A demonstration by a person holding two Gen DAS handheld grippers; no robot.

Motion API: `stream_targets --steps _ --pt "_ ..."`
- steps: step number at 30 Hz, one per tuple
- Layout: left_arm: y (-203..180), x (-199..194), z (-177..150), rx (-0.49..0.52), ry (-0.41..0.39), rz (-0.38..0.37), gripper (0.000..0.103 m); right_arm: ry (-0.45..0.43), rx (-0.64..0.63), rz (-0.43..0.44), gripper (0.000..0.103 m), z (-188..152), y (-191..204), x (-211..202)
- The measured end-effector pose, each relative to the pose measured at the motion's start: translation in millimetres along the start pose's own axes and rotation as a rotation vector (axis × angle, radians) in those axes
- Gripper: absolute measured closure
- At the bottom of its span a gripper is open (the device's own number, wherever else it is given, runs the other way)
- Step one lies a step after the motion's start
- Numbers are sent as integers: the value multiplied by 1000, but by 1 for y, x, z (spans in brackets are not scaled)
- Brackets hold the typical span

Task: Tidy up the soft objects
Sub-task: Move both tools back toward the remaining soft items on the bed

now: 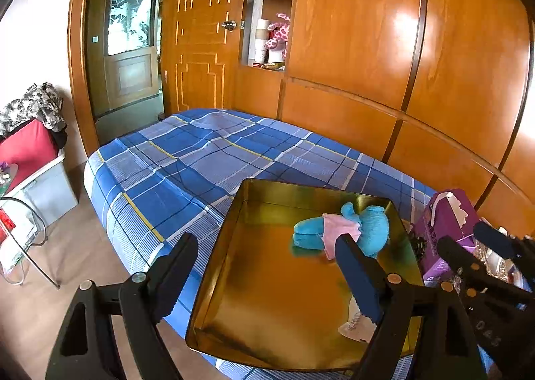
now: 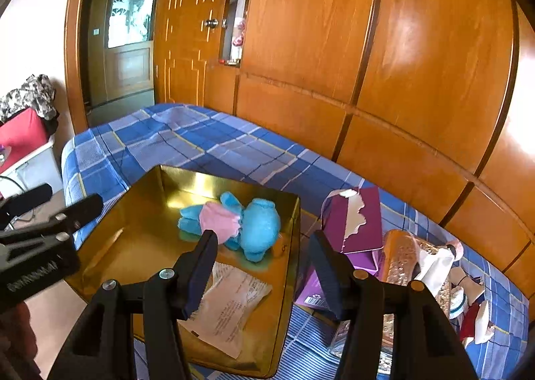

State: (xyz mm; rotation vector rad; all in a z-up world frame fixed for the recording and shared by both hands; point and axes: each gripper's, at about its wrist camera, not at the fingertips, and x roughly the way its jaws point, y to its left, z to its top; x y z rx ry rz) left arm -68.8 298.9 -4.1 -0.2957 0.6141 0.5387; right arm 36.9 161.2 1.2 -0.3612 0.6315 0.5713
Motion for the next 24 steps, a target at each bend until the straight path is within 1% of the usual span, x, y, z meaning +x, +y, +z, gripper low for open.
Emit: stream_targets --steps 16,24 --pt "-19 -16 -4 48 -17 -35 18 -64 49 -24 45 2 -21 -31" --pt "-44 -32 -4 124 -49 -84 18 -69 89 -65 45 -6 -45 -40"
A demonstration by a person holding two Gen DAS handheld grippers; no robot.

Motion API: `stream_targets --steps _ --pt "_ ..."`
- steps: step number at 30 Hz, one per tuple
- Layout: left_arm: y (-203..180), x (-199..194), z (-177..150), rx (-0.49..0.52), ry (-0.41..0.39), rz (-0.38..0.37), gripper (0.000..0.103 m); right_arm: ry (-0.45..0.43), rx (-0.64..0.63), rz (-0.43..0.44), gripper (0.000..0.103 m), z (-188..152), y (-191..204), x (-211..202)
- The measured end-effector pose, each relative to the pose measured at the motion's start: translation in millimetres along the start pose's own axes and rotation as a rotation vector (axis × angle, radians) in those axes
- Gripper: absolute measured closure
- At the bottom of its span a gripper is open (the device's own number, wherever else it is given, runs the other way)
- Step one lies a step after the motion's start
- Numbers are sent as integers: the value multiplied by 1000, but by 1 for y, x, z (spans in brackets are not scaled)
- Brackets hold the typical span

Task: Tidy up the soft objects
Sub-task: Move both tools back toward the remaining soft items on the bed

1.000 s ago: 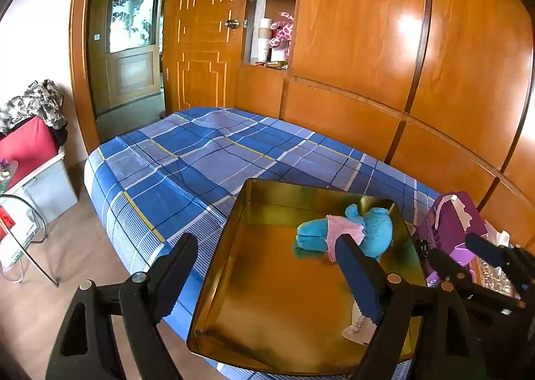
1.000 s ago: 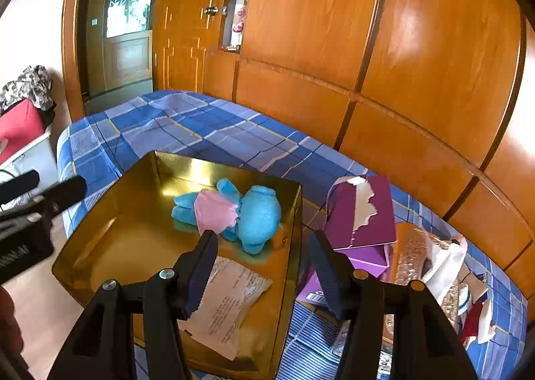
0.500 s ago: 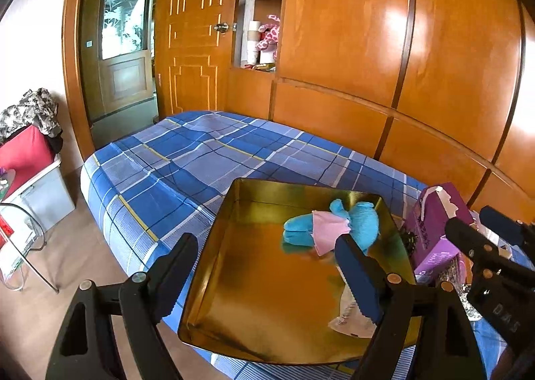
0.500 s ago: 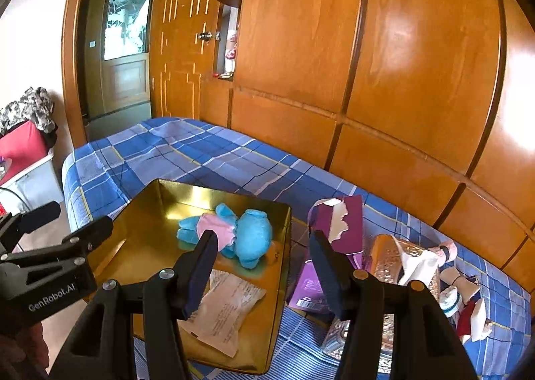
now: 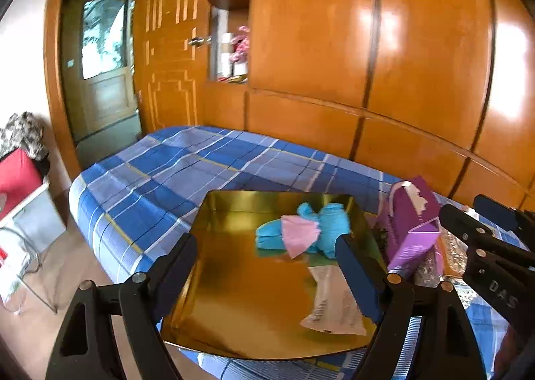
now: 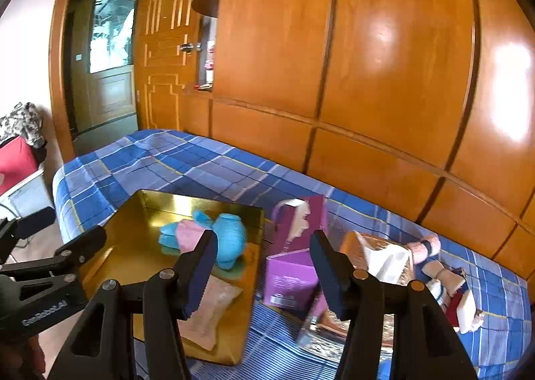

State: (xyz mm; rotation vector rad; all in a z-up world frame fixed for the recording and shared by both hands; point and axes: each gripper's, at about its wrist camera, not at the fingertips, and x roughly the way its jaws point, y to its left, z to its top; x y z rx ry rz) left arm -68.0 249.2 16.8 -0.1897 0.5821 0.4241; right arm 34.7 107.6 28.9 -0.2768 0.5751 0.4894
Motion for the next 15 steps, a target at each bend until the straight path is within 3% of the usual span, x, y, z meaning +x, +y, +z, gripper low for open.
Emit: stream_targets --steps 6,15 --pt "-32 -7 4 74 -13 -64 18 15 64 -69 45 -12 -39 -3" --pt "-93 -15 10 210 -23 -184 18 69 206 -244 44 -51 -135 -20"
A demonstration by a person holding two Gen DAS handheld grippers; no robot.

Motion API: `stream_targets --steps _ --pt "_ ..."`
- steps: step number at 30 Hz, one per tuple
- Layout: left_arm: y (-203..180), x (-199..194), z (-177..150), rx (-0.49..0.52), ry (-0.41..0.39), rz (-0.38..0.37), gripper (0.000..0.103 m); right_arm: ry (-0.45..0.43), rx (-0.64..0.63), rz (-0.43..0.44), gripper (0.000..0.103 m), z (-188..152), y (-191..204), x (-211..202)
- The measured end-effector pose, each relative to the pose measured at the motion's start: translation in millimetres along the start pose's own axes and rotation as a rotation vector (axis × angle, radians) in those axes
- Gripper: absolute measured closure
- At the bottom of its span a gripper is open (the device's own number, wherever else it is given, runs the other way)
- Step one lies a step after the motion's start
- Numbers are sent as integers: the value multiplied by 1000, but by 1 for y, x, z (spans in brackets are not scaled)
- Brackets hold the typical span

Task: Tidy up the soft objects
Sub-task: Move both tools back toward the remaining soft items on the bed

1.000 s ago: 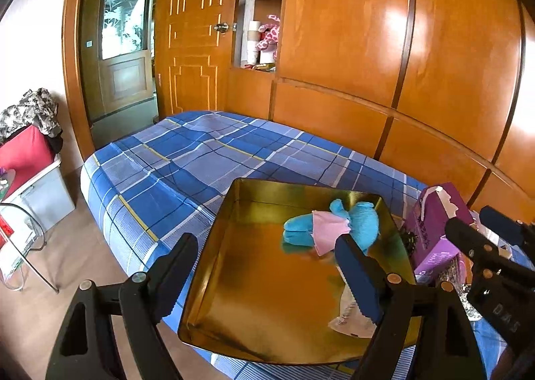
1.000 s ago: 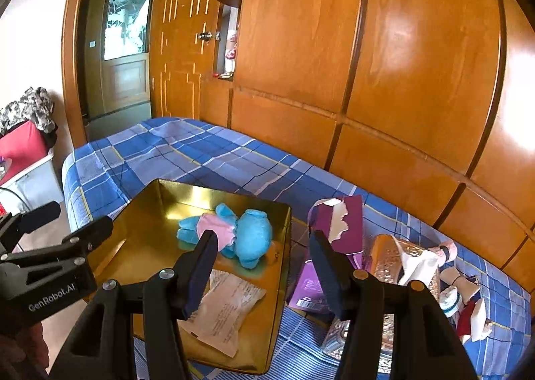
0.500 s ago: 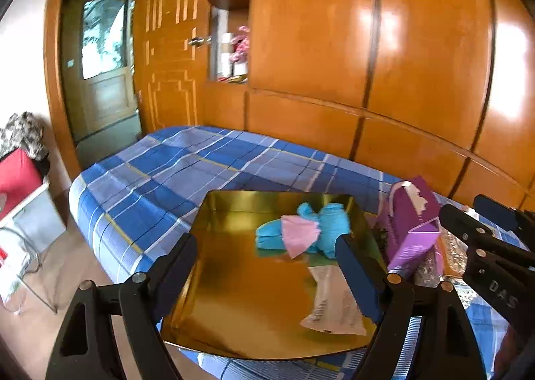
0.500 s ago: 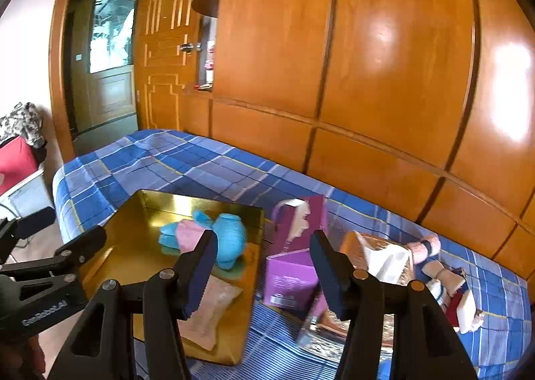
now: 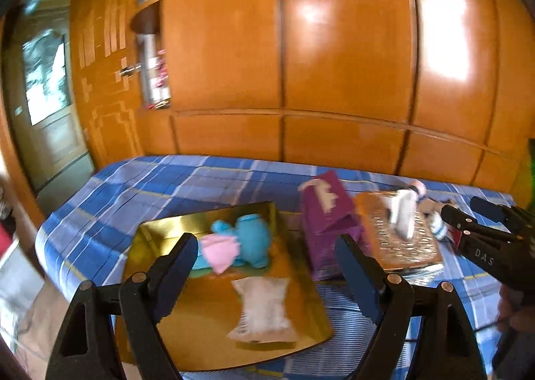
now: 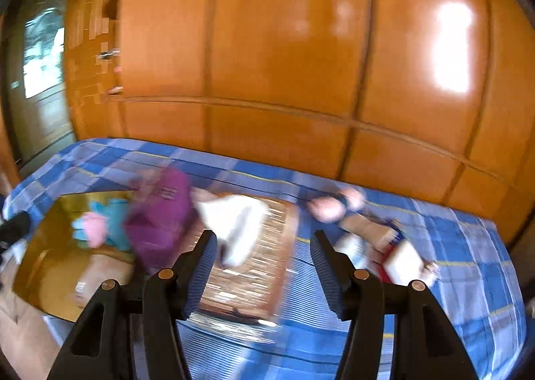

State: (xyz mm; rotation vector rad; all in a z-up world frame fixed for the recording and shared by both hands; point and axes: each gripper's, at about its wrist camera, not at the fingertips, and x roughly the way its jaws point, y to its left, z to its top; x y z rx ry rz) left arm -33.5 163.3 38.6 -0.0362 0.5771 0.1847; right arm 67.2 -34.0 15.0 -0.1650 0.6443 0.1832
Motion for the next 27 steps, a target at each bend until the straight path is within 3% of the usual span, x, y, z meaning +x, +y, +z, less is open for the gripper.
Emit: stream_targets --steps 12,27 --pt "-100 10 18 233 -22 -168 18 157 186 -250 44 -64 -139 9" --pt "-199 25 15 422 -18 -278 18 247 342 -337 44 -123 -207 11"
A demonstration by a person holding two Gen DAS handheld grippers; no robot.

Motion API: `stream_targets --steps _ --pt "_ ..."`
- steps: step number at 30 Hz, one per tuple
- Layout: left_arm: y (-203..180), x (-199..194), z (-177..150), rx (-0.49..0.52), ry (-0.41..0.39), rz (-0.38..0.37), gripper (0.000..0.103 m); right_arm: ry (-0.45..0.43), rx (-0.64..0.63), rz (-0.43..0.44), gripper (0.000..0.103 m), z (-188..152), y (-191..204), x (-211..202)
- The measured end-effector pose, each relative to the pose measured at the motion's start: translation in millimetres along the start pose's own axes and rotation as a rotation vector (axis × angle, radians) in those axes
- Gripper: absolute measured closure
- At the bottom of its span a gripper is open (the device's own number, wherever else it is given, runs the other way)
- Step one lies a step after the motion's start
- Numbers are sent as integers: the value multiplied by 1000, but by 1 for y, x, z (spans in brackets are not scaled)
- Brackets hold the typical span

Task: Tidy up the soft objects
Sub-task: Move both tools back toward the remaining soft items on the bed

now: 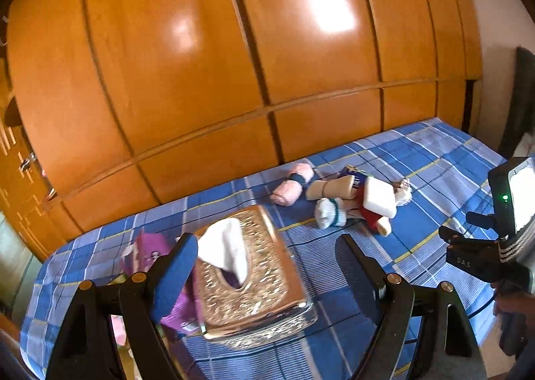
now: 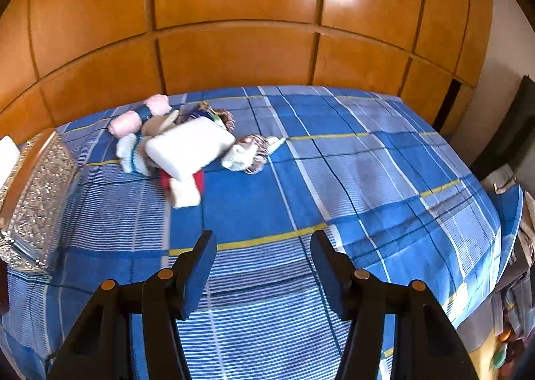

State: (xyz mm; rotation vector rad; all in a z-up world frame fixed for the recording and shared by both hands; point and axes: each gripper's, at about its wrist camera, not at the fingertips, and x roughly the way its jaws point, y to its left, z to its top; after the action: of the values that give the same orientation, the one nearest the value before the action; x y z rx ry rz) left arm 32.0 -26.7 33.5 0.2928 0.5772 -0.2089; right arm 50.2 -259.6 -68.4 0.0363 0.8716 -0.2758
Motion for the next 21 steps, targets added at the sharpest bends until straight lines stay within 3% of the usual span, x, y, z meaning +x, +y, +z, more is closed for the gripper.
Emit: stream_targets --steps 10,16,21 --pt "-34 33 12 31 63 -81 18 48 38 -9 44 -9 -15 24" --pt "-45 73 23 -77 185 -213 18 95 53 -6 44 -20 -19 38" --pt "-41 112 39 -176 260 -243 21 110 62 4 44 -22 -21 43"
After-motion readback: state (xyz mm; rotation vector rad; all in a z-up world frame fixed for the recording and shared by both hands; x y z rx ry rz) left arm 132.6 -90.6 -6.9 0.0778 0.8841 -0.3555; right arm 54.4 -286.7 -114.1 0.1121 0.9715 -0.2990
